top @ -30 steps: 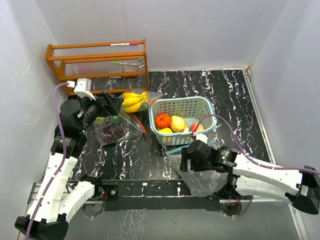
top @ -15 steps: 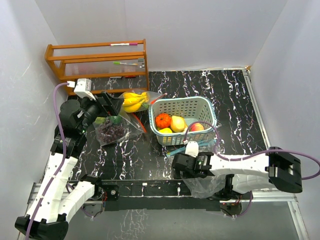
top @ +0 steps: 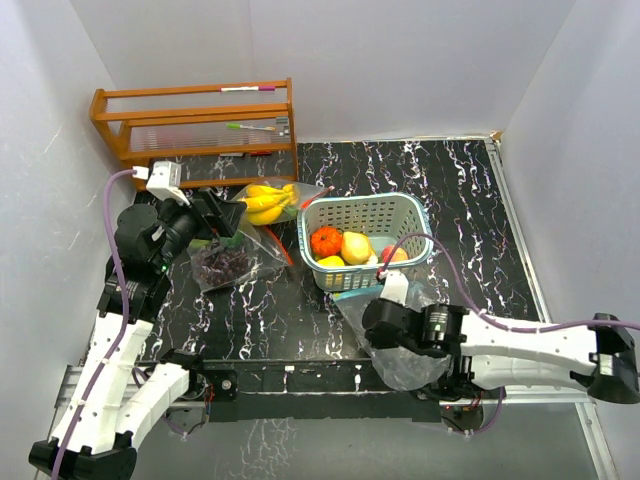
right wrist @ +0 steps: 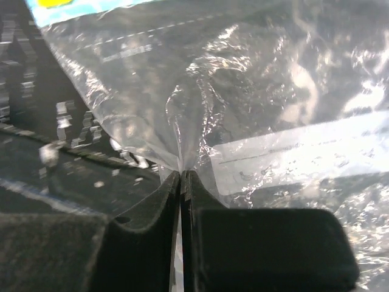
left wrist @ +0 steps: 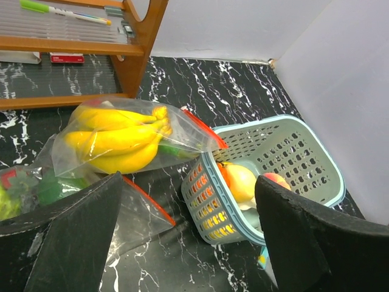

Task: Place the food in the zip-top bag and seal the zipper
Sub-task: Pick up the zipper food storage bag at the center of the board.

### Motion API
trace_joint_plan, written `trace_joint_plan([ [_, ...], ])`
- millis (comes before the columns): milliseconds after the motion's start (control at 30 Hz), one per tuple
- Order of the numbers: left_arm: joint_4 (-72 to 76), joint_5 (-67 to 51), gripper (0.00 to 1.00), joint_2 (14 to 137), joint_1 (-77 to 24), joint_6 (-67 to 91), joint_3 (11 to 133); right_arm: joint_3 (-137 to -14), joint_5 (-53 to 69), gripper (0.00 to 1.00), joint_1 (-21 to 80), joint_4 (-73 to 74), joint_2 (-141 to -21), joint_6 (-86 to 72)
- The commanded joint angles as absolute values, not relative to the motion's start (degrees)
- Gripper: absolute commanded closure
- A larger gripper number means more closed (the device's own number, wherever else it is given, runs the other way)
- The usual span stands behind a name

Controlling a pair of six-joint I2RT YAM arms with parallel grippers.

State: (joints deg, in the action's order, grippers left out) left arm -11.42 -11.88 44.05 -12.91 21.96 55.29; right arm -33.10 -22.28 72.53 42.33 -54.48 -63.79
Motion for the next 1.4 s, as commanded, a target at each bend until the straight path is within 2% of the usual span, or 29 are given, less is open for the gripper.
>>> trace_joint_plan([
  [0, -12.2, -14.5, 0.15, 43.4, -12.7, 22.7, 57.2, -41.5, -20.3, 0.92, 72.9, 41.8, -49.0, -51.8],
  [100, -12.7, -15.7, 0.23, 43.6, -12.8, 23.2, 57.6, -45.6, -14.2, 0.92, 72.9, 39.7, -45.8, -45.2],
  [200, -13.8, -18.3, 0.39, 44.7, -12.8, 24.6, 58.8, -50.7, -9.1, 0.92, 73.0, 38.1, -43.7, -39.7],
  [267, -14.1, -21.3, 0.42, 45.5, -12.8, 26.5, 59.3, -54.6, -6.1, 0.92, 73.0, 37.8, -43.3, -35.5],
  [367, -13.0, -27.7, 0.42, 46.6, -12.8, 31.4, 58.6, -60.2, -6.3, 0.92, 72.9, 37.7, -43.1, -29.8],
  [600, 0.9, -42.2, 0.41, 46.5, -12.8, 51.1, 49.1, -66.1, -19.3, 0.92, 72.9, 35.8, -40.0, -23.6],
  [733, 16.2, -46.0, 0.43, 46.1, -13.0, 68.1, 39.8, -63.6, -22.4, 0.92, 72.9, 30.8, -37.8, -21.7],
  [900, 37.0, -44.7, 0.44, 47.4, -13.4, 87.9, 28.9, -63.8, -20.5, 0.92, 72.9, 27.3, -38.9, -18.7],
  [967, 37.7, -43.9, 0.43, 48.1, -13.3, 89.7, 28.3, -64.7, -19.1, 0.92, 72.9, 26.6, -40.0, -17.7],
  [1067, 36.7, -43.3, 0.36, 49.1, -13.4, 90.7, 30.7, -65.9, -16.9, 0.92, 72.9, 25.9, -42.2, -16.3],
  [1367, 37.8, -42.2, 0.32, 51.3, -14.3, 99.6, 32.6, -65.9, -13.9, 0.92, 72.9, 22.3, -45.9, -12.9],
])
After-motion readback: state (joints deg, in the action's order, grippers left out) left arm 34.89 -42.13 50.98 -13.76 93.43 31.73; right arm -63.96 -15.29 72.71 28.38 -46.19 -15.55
